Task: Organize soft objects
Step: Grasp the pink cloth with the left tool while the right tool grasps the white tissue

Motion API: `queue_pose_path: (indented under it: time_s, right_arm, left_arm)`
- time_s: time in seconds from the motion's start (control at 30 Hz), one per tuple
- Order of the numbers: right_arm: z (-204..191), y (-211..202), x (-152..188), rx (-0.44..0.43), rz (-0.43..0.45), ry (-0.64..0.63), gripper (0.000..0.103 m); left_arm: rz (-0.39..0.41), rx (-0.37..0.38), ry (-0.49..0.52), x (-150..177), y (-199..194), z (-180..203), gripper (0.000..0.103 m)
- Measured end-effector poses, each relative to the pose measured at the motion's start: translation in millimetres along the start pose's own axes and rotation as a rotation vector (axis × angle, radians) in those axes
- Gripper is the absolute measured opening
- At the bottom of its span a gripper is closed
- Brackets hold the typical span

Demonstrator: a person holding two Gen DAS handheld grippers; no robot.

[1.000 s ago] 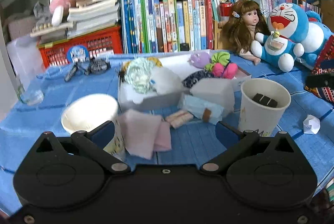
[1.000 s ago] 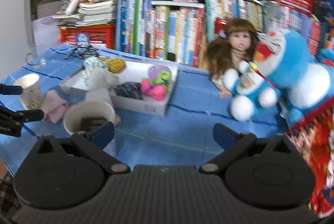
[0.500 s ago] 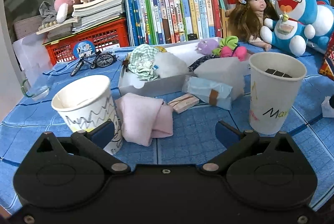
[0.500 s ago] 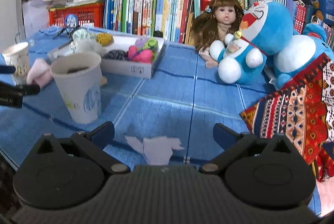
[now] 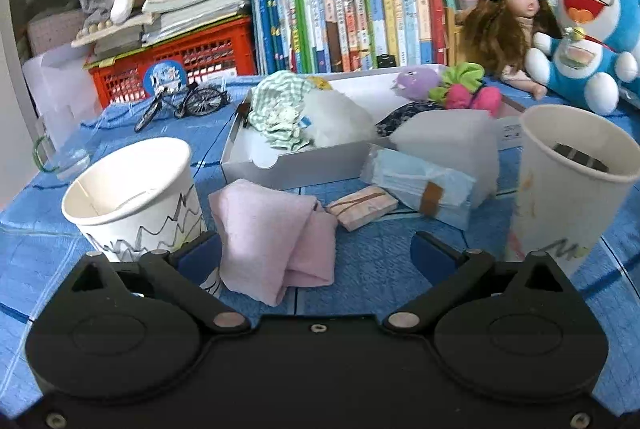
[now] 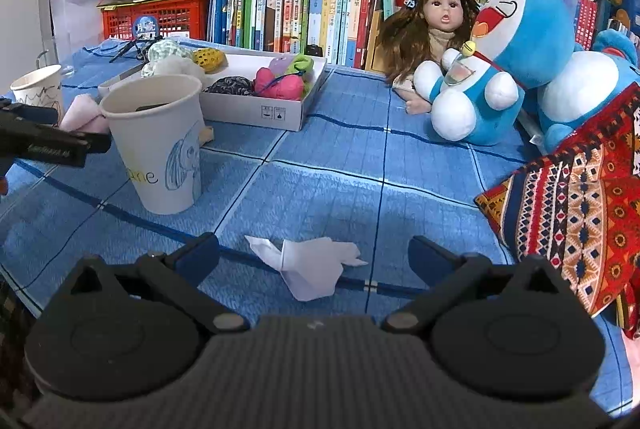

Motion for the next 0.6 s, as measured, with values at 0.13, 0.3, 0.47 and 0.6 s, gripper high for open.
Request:
queue_pose_path:
  time_s: [0.13, 0.3, 0.47, 0.6]
  right_arm:
    - [-1.3, 2.3, 2.5, -0.015, -0.002, 0.003, 0.103]
    - [-5.5, 7.0, 5.8, -0.010, -0.001, -0.012, 0.096]
    - [-9.3, 11.4, 6.0, -0.060, -0.012, 0.012, 0.085]
    - [-8.9, 15.2, 6.9, -0.058, -0.016, 0.023, 0.075]
  left_arm:
    - [-0.044, 0.007, -0.052, 4.2, 10.7, -6.4, 0.095]
    - [-0.058, -0.023, -0.043, 10.6, 16.1, -6.0, 0.088]
    - [-0.060, -0.038, -0.061, 9.0, 18.1, -9.4, 0.074]
    - [-0.055, -0.064, -0.066, 9.2, 16.1, -13.5, 0.059]
Point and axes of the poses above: each gripper's, at about its wrist camera, not at the fingertips, and y roughly the way its jaws point, z to its right, x to its underside, the point moved 9 cm from there along y, roughly the way its jaws point, and after that the axes turned 3 degrees about x, right-handed, at the moved point
